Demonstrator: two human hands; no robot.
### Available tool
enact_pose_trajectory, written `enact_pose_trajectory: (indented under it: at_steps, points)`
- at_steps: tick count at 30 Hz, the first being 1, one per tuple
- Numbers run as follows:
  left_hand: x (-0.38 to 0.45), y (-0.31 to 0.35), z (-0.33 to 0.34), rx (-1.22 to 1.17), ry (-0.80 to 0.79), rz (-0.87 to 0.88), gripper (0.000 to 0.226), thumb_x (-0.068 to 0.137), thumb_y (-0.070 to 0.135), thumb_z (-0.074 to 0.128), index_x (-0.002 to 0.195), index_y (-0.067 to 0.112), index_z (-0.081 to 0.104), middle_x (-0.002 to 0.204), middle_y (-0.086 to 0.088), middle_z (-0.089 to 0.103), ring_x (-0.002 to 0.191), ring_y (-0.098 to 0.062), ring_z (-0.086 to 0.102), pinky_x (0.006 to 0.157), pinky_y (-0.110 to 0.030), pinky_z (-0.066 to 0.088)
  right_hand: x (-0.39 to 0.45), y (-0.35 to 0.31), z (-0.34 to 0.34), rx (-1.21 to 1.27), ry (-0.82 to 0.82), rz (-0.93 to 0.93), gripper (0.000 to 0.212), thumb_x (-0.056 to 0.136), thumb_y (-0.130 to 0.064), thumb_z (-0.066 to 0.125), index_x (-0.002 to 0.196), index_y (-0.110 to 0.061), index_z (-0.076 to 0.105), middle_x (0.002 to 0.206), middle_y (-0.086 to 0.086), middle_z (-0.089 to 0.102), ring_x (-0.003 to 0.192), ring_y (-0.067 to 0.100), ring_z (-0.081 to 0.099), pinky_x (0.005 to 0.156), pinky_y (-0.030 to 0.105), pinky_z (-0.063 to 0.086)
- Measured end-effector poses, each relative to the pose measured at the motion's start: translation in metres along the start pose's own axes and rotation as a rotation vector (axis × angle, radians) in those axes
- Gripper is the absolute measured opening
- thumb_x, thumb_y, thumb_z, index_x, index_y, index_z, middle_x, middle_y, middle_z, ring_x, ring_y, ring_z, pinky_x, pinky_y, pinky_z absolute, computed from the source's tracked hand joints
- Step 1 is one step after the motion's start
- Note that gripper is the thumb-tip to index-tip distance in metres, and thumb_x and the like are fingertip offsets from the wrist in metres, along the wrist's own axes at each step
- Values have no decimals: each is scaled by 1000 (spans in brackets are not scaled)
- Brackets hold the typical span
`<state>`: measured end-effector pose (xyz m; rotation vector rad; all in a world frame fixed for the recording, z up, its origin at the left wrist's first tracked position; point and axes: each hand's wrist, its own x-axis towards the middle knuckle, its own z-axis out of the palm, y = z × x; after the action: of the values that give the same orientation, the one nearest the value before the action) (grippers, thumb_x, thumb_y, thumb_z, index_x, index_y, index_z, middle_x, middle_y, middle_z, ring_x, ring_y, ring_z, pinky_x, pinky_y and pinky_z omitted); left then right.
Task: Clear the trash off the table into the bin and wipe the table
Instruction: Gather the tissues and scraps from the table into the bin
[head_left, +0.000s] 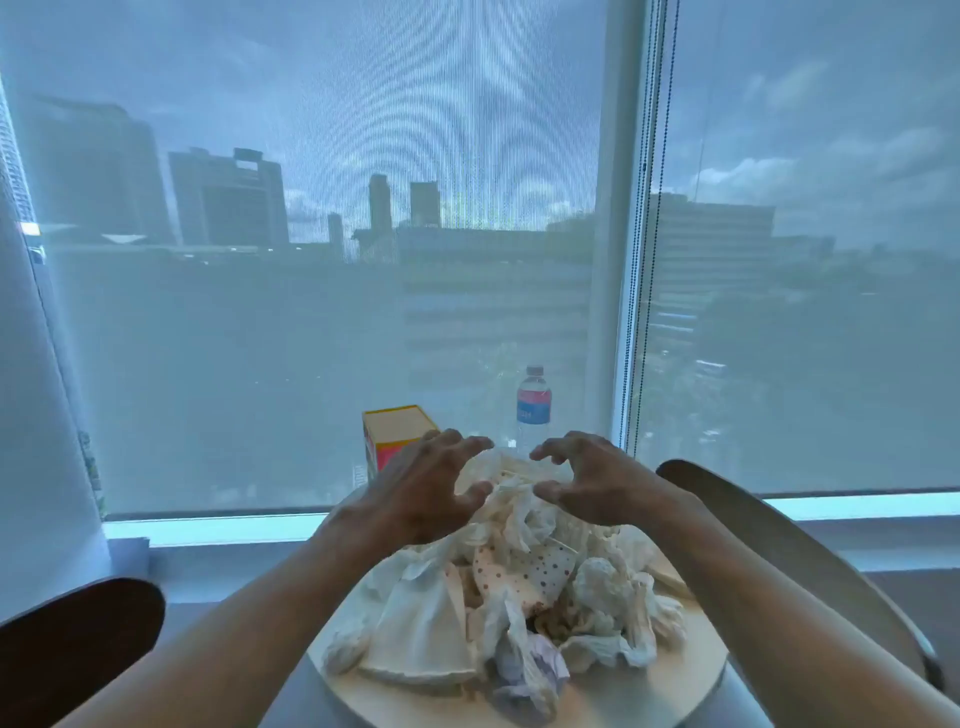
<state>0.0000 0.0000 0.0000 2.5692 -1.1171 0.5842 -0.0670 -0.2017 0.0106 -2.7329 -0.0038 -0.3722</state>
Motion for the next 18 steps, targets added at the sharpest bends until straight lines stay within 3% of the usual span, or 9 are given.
enact_pose_trajectory:
  at_steps: [4, 7, 10, 13, 16, 18]
  points:
    - [-4, 4, 9, -33, -129, 0, 48, 92, 44, 54, 138, 31, 49, 125, 2, 59, 115, -18, 57, 92, -33, 47, -3, 0, 10, -86, -161, 36, 52, 84, -48, 66, 133, -33, 54, 142, 2, 43, 132, 23, 38, 109, 40, 31]
    - [-4, 6, 15, -63, -154, -14, 40, 93, 40, 53, 131, 28, 58, 119, 1, 66, 105, -19, 62, 81, -28, 47, -3, -1, 17, -127, -189, 43, 56, 78, -56, 68, 129, -36, 57, 144, 0, 41, 135, 23, 33, 111, 43, 25]
    - [-4, 4, 22, -73, -129, -15, 33, 93, 32, 56, 124, 26, 64, 107, 1, 72, 94, -17, 66, 77, -28, 49, -6, -3, 24, -160, -144, 29, 53, 76, -55, 71, 122, -31, 62, 135, 0, 48, 130, 22, 36, 108, 42, 26]
    - [-2, -2, 22, -137, -68, -55, 31, 91, 23, 62, 121, 23, 67, 96, 4, 72, 84, -12, 67, 77, -28, 53, -5, -1, 31, -131, -25, -10, 29, 83, -43, 69, 106, -26, 69, 123, 0, 54, 120, 20, 43, 102, 37, 32]
    - [2, -7, 12, -255, 21, -118, 28, 89, 20, 66, 117, 21, 69, 81, 8, 64, 73, -7, 61, 72, -20, 47, -3, 4, 34, -60, 89, -13, 9, 84, -33, 69, 89, -26, 73, 111, -1, 61, 111, 19, 53, 98, 35, 41]
    - [4, -10, 3, -343, 78, -171, 28, 87, 19, 68, 114, 25, 69, 73, 10, 63, 65, -1, 58, 66, -16, 43, -1, 7, 32, -32, 150, 5, 7, 85, -28, 68, 85, -24, 74, 106, -1, 62, 104, 20, 58, 94, 35, 45]
